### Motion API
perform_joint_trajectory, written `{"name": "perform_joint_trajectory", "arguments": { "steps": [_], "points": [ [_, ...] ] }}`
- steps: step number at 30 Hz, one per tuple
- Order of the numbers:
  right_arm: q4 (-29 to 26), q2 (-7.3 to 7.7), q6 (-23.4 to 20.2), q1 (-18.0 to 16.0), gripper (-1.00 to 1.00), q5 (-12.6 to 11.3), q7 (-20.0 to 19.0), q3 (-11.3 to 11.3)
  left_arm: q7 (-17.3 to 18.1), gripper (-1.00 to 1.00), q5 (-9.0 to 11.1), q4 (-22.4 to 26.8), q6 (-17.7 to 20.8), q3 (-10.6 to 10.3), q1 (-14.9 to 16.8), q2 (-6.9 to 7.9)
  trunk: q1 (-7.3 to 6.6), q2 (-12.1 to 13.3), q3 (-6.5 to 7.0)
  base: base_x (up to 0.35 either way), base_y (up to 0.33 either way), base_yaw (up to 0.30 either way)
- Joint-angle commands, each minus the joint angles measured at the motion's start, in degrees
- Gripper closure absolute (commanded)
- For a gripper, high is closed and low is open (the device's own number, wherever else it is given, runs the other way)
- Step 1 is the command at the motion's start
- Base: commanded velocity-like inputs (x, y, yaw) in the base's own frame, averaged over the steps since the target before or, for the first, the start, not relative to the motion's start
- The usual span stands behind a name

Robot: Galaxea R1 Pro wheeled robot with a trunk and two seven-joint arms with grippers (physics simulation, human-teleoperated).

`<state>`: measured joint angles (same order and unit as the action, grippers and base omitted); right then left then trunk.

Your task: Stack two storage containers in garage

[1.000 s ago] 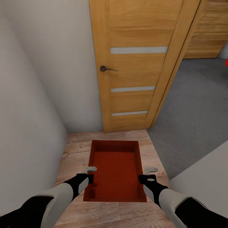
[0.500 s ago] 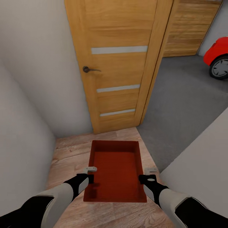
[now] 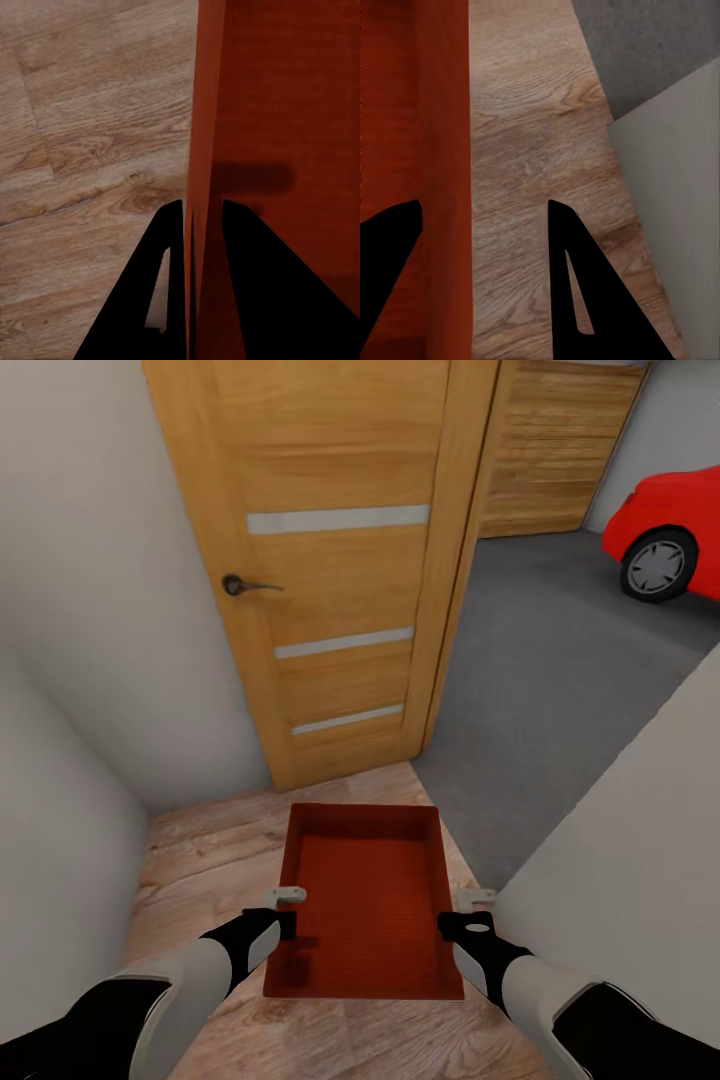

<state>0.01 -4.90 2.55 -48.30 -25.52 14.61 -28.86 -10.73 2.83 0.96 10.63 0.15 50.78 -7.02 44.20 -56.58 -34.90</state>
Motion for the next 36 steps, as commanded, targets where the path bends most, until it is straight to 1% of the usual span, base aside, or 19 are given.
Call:
{"name": "perform_joint_trajectory", "arguments": {
  "steps": [1,16,21,30,36],
  "points": [
    [0.08,-0.02,0.29,-0.04,1.0,-0.67,0.25,-0.41,-0.34,1.0,0.07,0.1,0.34,-0.59,0.01,-0.01,0.03,-0.03,-0.04,0.297,0.07,-0.007],
    [0.08,0.05,0.31,-0.04,1.0,-0.67,0.18,-0.41,-0.34,1.0,0.07,0.09,0.27,-0.59,0.0,-0.01,0.03,-0.03,-0.04,0.314,0.083,-0.004],
    [0.08,-0.18,0.19,-0.04,1.0,-0.67,0.49,-0.41,-0.34,1.0,0.07,0.09,0.27,-0.59,-0.02,-0.01,0.03,-0.03,-0.04,0.316,0.084,-0.201],
    [0.08,-0.13,0.18,-0.04,1.0,-0.67,0.43,-0.41,-0.34,1.0,0.07,0.09,0.21,-0.59,0.02,-0.01,0.03,-0.03,-0.04,0.305,0.075,-0.254],
    [0.08,-0.11,0.18,-0.04,1.0,-0.67,0.42,-0.41,-0.34,1.0,0.07,0.09,0.19,-0.59,-0.01,-0.01,0.03,-0.03,-0.04,0.094,0.008,-0.255]
  ]
}}
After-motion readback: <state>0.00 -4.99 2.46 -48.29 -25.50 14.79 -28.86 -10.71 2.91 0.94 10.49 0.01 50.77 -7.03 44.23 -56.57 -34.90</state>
